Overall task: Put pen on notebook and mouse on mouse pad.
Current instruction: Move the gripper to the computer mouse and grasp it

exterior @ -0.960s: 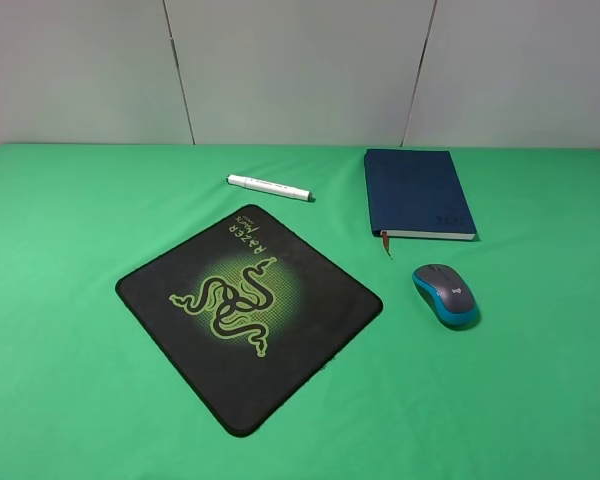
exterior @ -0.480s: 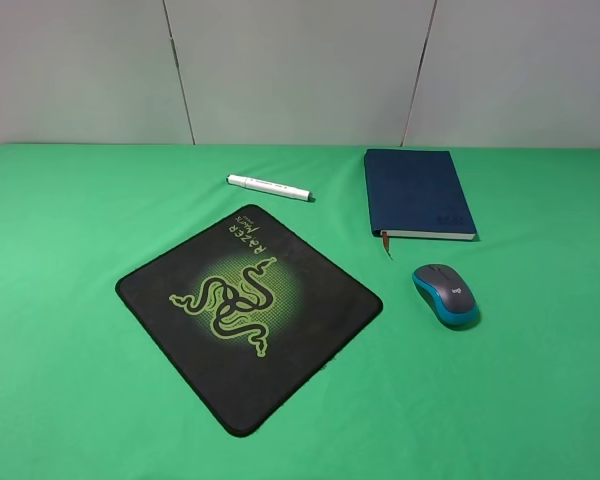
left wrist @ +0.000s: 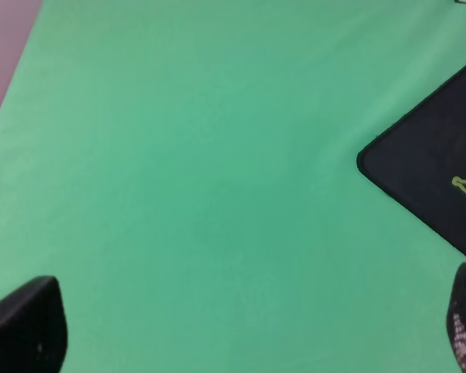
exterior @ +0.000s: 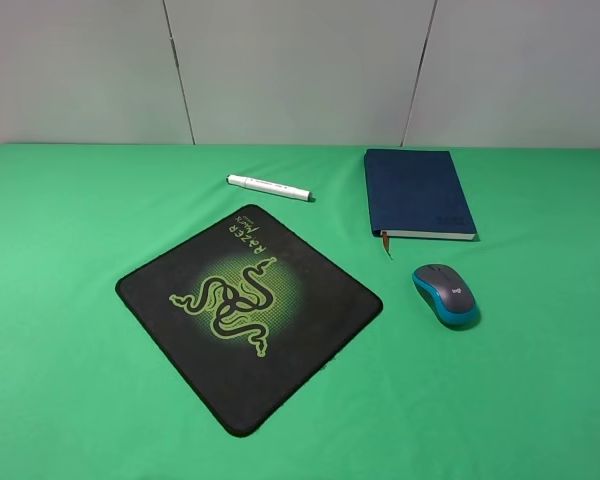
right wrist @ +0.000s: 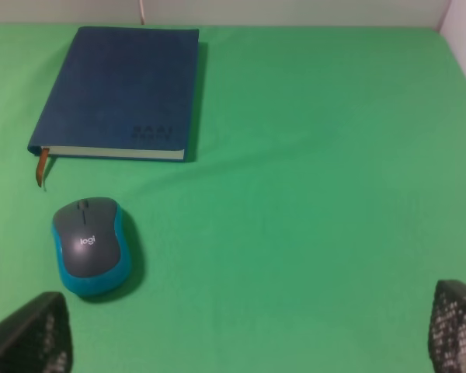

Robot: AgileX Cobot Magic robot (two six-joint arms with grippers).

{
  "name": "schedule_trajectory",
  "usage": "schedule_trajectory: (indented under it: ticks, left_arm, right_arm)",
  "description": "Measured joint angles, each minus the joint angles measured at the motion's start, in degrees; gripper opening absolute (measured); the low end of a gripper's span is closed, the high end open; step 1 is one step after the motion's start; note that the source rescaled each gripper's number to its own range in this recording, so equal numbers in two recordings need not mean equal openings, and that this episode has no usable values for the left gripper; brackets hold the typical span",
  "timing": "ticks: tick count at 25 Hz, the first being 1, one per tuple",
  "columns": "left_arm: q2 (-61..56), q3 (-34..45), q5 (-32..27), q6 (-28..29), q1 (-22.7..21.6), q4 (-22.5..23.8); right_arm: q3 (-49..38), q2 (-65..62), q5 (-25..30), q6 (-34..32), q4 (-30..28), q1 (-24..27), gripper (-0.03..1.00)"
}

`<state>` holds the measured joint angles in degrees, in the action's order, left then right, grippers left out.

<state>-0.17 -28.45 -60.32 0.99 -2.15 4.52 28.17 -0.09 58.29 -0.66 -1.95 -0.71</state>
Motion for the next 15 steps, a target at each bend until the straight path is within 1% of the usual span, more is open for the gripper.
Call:
schedule_trajectory:
  ticks: [11,15]
  left_arm:
    - [0.0,0.0,0.0,0.0,0.0,0.0]
    - [0.0,0.0,0.0,0.0,0.0,0.0]
  right_arm:
    - [0.05,0.12,0.0,0.66,0.18,0.0,1.0]
    - [3.0,5.38,0.1,2.62,1.45,0.0,1.0]
